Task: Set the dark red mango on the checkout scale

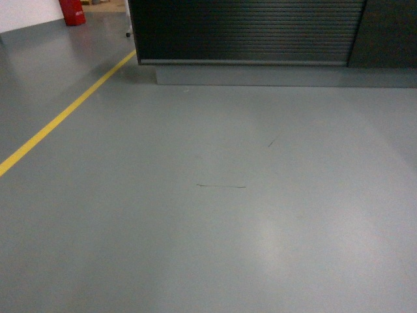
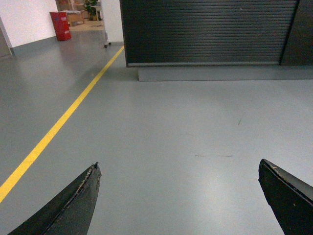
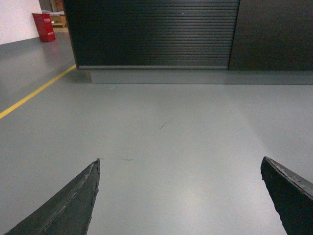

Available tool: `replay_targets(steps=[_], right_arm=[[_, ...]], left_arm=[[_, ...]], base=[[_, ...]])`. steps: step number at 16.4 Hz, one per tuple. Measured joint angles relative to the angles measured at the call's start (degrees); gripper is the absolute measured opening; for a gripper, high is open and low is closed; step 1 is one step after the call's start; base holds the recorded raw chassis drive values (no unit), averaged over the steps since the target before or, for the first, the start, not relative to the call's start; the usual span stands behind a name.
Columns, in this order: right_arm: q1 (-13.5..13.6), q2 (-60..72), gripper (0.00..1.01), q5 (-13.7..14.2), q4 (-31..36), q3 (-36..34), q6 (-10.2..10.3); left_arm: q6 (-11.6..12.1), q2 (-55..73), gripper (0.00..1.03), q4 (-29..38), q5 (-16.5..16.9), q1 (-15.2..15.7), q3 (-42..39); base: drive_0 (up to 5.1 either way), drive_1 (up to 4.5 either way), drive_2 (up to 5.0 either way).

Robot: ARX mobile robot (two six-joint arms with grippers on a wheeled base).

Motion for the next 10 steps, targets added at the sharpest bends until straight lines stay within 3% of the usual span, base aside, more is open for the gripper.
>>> replay_targets(steps=[10], right_arm=[[0.0, 0.0, 0.98, 0.0, 0.0, 0.0, 0.0]], left_arm=[[0.0, 0.0, 0.98, 0.0, 0.0, 0.0, 0.0]], base=[[0.0, 0.0, 0.0]])
